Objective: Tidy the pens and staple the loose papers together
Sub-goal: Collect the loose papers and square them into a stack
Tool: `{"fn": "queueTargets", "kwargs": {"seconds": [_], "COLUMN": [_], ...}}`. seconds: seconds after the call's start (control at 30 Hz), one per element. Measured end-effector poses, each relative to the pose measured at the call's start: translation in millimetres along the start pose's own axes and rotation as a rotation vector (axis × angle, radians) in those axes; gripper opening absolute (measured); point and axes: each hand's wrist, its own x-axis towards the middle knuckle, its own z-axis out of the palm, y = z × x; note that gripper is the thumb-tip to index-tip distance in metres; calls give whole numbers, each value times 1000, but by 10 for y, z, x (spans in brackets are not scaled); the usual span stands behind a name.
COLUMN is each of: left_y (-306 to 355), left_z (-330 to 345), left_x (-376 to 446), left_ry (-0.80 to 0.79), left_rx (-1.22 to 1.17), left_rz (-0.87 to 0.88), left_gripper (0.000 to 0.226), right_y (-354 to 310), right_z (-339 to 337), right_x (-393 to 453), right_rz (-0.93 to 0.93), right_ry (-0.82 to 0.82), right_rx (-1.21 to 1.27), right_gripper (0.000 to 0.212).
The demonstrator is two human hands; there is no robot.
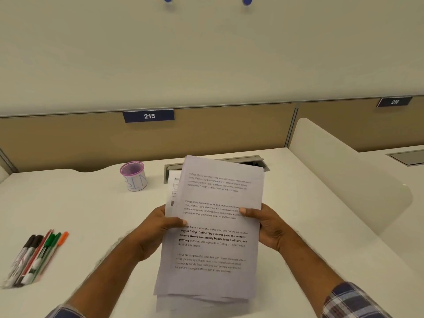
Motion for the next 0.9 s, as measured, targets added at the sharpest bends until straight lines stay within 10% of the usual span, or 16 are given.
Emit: {"fn": "queueTargets", "kwargs": {"seconds": [0.27, 0.57, 0.9], "left_y": [200, 471, 91], "left_z": [92, 247, 113], "left_x": [-37, -137, -98], "left_ry": [177, 209, 147], "left_rx": [65, 65, 124], "left_rz": [216, 457, 259], "left_gripper": [42, 32, 59], "right_y": [-320, -504, -122], "right_z": [310, 585, 315], "right_x": [-45, -209, -247], "right_rz": [-198, -485, -283], "right_ry": [161, 310, 218], "right_rx": [-482, -467, -506], "right_gripper": [30, 16, 28]}}
